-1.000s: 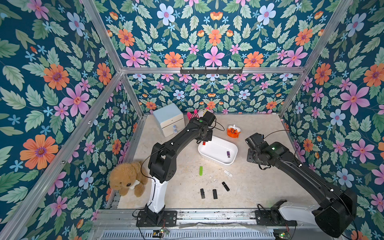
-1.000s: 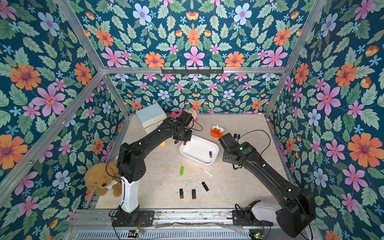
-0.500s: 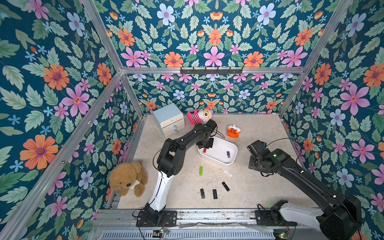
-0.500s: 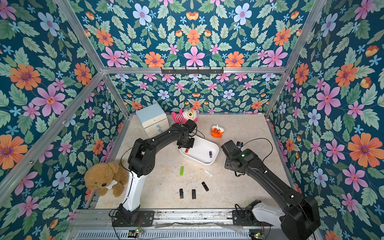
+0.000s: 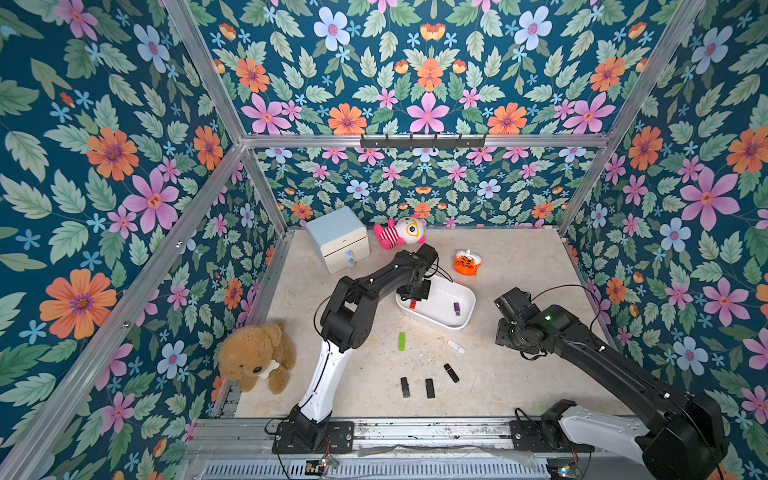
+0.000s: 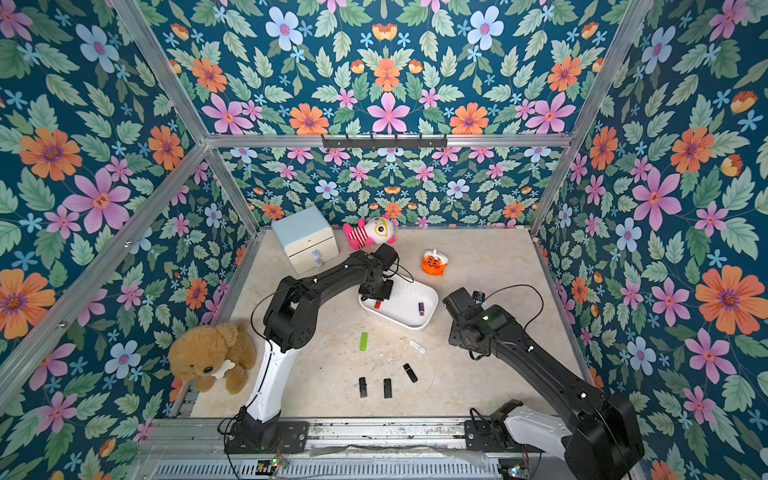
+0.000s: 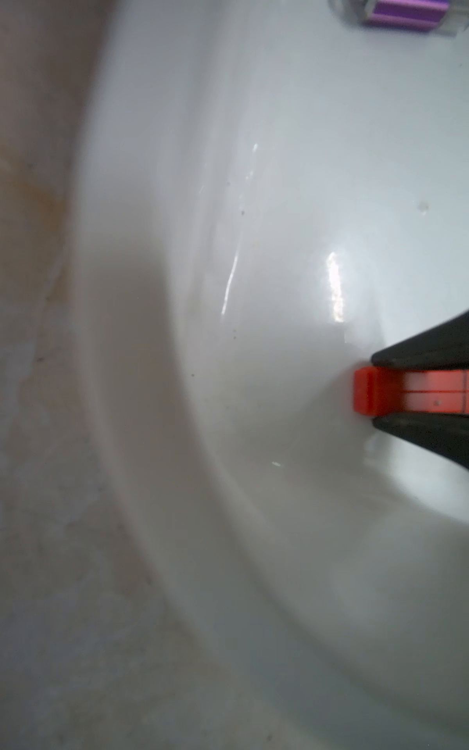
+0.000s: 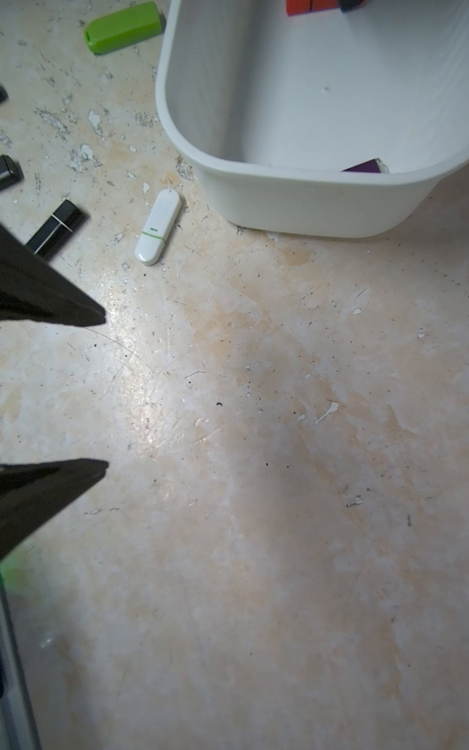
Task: Put the usb flash drive into the storage box
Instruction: Place the USB flash in the storage box, then pick up the USB flash from the center of the board.
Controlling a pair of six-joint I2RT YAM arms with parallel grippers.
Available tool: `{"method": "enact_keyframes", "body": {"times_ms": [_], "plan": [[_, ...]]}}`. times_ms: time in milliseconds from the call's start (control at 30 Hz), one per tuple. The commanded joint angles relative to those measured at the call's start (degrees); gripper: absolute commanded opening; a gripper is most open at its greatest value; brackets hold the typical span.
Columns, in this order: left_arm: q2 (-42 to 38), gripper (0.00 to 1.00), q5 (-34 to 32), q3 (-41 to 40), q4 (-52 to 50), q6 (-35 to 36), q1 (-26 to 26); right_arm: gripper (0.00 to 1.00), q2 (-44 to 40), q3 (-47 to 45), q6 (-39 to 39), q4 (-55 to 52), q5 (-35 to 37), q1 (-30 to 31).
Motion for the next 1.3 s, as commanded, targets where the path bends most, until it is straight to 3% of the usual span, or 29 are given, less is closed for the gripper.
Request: {"method": "enact_keyframes", "body": {"times_ms": [0, 300, 733, 867, 1267], "plan": [[1.0, 0.0, -1.4, -0.2, -1.7, -0.2, 0.1, 0.56, 0.2, -0.2, -0.6, 1.8, -1.1, 0.7], [-0.9, 0.35, -0.6, 0.9, -1.7, -0.6, -0.1, 0.57, 2.9, -0.6, -2.3, 5.0, -1.2, 5.2], [-8.8, 0.59, -2.9, 6.2, -7.2, -2.4, 0.1, 0.57, 5.5, 0.4, -3.8, 5.4, -1.9, 12.7], [-14.9, 0.66, -4.8, 0.8, -7.7, -3.6, 0.2, 0.57, 7.4, 0.3, -4.2, 6.3, -3.8, 16.3], [-34.7, 0.82, -5.9, -25.9, -4.9, -10.3, -0.2, 0.56, 17.6, 3.4, -7.8, 10.2, -9.0, 21.1]]}}
